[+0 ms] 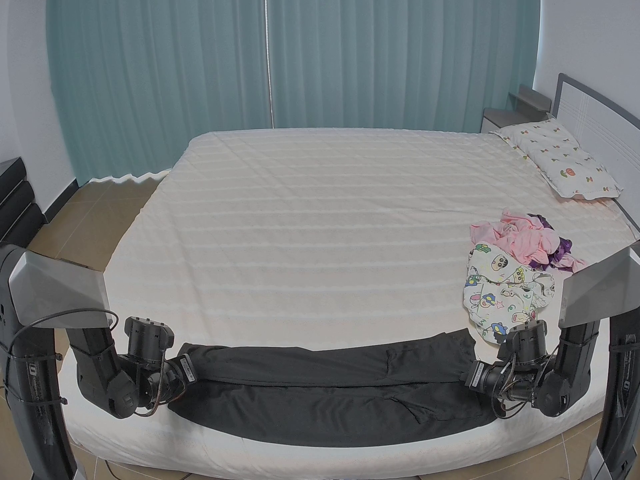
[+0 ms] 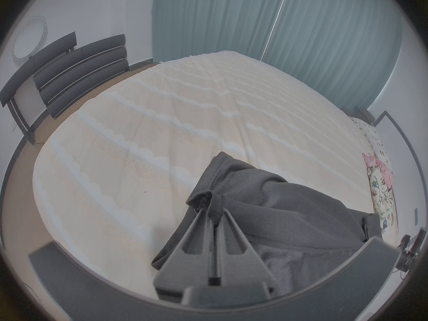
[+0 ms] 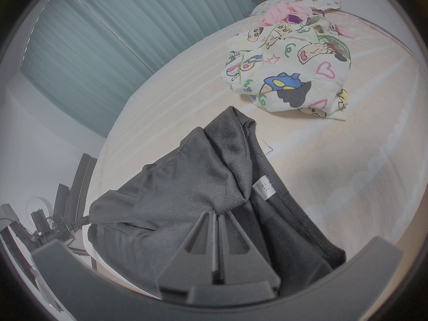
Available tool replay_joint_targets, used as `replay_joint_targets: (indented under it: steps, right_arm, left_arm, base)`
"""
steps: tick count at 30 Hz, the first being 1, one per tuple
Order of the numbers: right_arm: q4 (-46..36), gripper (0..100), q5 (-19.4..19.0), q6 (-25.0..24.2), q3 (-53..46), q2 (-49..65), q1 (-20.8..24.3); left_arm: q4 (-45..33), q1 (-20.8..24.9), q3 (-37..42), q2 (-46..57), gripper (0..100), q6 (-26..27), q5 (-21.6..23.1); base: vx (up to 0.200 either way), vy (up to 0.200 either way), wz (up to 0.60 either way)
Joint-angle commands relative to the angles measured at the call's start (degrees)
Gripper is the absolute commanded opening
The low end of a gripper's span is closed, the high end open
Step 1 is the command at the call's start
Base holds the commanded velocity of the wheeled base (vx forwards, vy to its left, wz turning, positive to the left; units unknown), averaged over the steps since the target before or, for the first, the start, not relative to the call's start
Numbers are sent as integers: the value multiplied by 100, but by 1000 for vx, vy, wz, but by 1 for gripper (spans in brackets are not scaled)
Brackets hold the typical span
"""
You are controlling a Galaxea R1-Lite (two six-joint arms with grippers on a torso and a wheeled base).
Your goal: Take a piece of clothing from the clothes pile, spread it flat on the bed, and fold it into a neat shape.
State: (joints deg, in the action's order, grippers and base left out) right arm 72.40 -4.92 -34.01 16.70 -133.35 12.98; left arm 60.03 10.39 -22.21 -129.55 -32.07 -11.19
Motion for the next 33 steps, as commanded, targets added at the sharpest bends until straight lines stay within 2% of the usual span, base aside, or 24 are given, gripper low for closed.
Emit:
replay_joint_targets:
  steps: [1, 2, 3, 11, 13, 14, 17, 22, 26, 27, 28, 29, 33]
  right_arm:
    - [2, 0, 0, 9, -9, -103, 2]
    - [11, 0, 9, 9, 0, -121, 2]
    - [11, 100, 9, 9, 0, -130, 2]
    - [125, 100, -17, -18, -9, 134, -33]
    - [116, 100, -52, -71, -9, 319, -85]
    - [125, 100, -96, -79, 0, 389, -147]
    - [125, 100, -263, -88, 0, 477, -235]
    - [134, 100, -290, -88, 9, 451, -252]
    - [134, 100, -299, -88, 17, 442, -252]
    - [134, 100, -299, -88, 17, 424, -261]
    - [134, 100, -299, -88, 17, 424, -261]
    - [134, 100, -299, -88, 26, 398, -261]
    - [134, 100, -307, -88, 26, 389, -252]
  left_arm:
    - [-9, 16, 41, -18, 0, -1, -6]
    - [-9, 16, 41, -27, 0, 8, -6]
    - [-9, 16, 41, -27, 100, 8, -6]
    - [0, -45, 68, 158, 100, 52, 3]
    - [0, -63, 252, 457, 100, 386, 73]
    - [18, -98, 358, 589, 100, 535, 249]
    - [-9, -248, 437, 808, 100, 544, 627]
    - [-79, -318, 534, 826, 100, 571, 715]
    - [-70, -318, 692, 791, 100, 588, 1022]
    - [-79, -344, 736, 800, 100, 597, 1295]
    - [-79, -344, 736, 800, 100, 597, 1295]
    - [-44, -344, 771, 791, 100, 597, 1506]
    - [-26, -353, 709, 641, 100, 571, 1611]
  base:
    - [0, 0, 0]
    - [0, 0, 0]
    - [0, 0, 0]
    - [0, 0, 0]
    - [0, 0, 0]
    - [0, 0, 0]
    - [0, 0, 0]
    - [-80, 0, 0]
    - [-200, 0, 0]
    - [-200, 0, 0]
    - [-200, 0, 0]
    - [-200, 0, 0]
    - [0, 0, 0]
